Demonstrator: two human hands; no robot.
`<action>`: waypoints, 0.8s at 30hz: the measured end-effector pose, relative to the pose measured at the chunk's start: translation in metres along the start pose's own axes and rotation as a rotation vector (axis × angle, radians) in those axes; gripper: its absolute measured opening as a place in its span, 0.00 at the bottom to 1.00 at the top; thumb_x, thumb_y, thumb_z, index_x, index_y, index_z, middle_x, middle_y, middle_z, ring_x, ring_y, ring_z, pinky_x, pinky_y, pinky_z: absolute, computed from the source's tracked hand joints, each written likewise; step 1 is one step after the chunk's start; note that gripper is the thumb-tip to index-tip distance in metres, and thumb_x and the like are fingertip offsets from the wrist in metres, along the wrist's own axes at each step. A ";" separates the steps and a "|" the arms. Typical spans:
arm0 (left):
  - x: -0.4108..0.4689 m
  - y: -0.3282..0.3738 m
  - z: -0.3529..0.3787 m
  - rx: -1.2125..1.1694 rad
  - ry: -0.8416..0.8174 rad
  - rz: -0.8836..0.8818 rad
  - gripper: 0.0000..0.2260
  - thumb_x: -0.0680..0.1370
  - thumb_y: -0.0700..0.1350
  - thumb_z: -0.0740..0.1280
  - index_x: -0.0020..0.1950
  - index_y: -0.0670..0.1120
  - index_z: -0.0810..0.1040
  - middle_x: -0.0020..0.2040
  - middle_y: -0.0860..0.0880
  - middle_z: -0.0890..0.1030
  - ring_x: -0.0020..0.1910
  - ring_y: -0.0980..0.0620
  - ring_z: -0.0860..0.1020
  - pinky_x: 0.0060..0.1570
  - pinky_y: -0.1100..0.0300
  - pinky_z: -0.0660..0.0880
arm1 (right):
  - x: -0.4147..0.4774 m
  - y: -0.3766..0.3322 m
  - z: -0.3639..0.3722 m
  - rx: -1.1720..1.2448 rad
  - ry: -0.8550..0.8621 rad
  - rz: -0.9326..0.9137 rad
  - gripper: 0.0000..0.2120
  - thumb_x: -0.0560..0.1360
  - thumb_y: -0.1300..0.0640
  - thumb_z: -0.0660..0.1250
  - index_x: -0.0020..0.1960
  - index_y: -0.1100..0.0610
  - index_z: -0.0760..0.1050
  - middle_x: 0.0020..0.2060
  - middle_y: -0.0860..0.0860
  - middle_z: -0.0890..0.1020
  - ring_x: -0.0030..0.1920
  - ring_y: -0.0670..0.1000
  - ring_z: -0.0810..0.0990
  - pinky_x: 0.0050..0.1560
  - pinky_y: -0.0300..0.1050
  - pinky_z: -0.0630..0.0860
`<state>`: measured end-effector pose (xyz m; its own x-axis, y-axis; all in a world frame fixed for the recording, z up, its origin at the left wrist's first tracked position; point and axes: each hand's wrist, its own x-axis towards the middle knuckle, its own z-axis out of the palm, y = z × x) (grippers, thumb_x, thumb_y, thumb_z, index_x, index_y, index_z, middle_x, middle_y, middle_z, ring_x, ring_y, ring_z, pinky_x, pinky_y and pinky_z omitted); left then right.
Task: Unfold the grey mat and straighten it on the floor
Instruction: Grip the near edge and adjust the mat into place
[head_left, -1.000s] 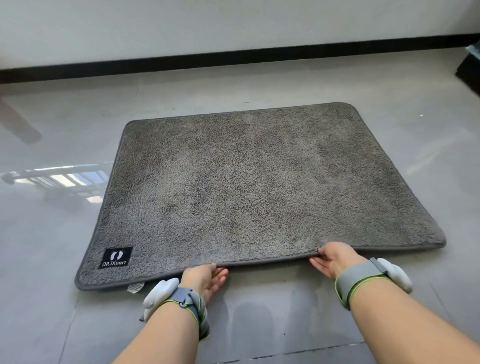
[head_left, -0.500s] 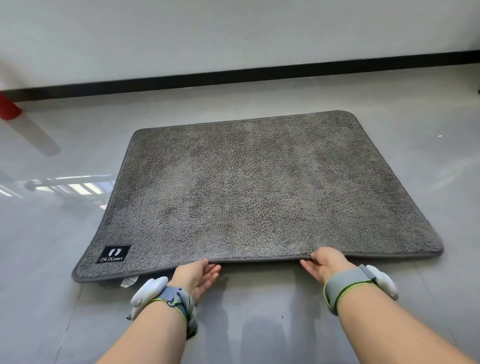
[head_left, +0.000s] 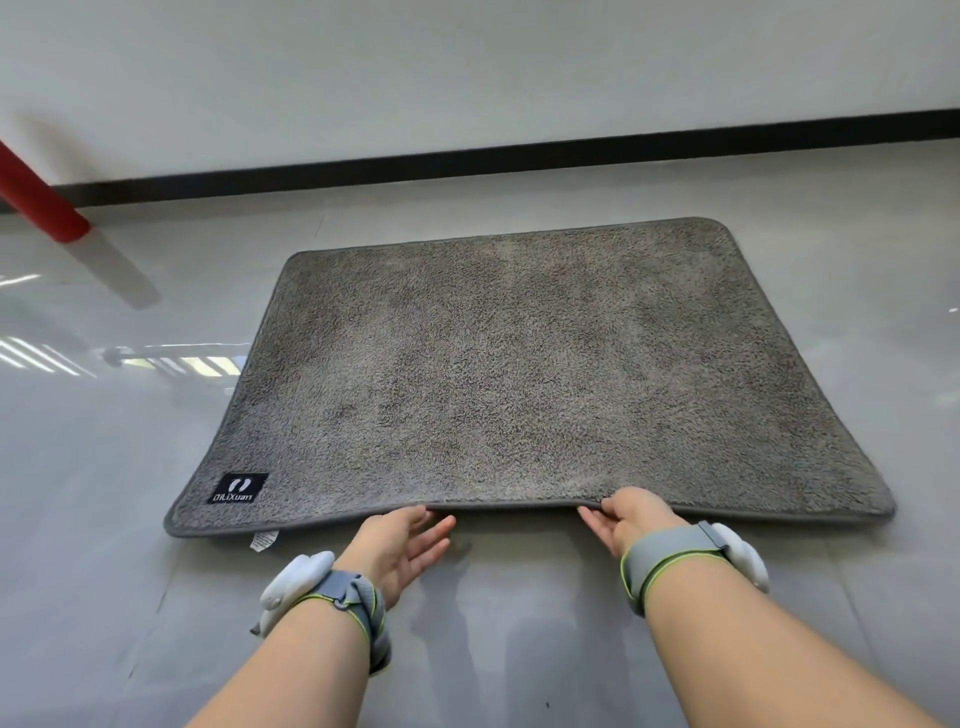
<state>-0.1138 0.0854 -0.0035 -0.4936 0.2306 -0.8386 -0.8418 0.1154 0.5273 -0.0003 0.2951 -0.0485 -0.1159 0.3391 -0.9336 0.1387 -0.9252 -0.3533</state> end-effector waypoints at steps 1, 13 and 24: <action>0.002 0.002 0.006 -0.002 -0.005 0.000 0.08 0.81 0.37 0.56 0.57 0.37 0.71 0.71 0.42 0.71 0.65 0.41 0.76 0.36 0.59 0.80 | 0.000 -0.006 0.002 -0.007 0.000 0.002 0.23 0.79 0.74 0.49 0.72 0.65 0.63 0.37 0.58 0.69 0.68 0.59 0.71 0.65 0.56 0.71; 0.020 0.038 0.029 0.011 -0.039 0.027 0.11 0.81 0.38 0.56 0.62 0.41 0.69 0.70 0.42 0.72 0.64 0.43 0.76 0.56 0.52 0.74 | 0.000 -0.037 0.028 -0.012 -0.005 -0.018 0.23 0.79 0.75 0.49 0.72 0.66 0.62 0.36 0.57 0.68 0.59 0.57 0.72 0.68 0.55 0.68; 0.062 0.067 0.022 0.050 -0.084 0.036 0.05 0.80 0.38 0.59 0.50 0.42 0.74 0.62 0.44 0.76 0.56 0.46 0.77 0.52 0.53 0.75 | 0.041 -0.041 0.072 0.004 -0.019 -0.064 0.21 0.79 0.75 0.49 0.70 0.67 0.63 0.39 0.59 0.72 0.58 0.57 0.73 0.67 0.56 0.69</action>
<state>-0.1961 0.1285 -0.0177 -0.5016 0.3157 -0.8054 -0.8108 0.1532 0.5650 -0.0816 0.3341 -0.0678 -0.1433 0.3945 -0.9076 0.1261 -0.9024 -0.4121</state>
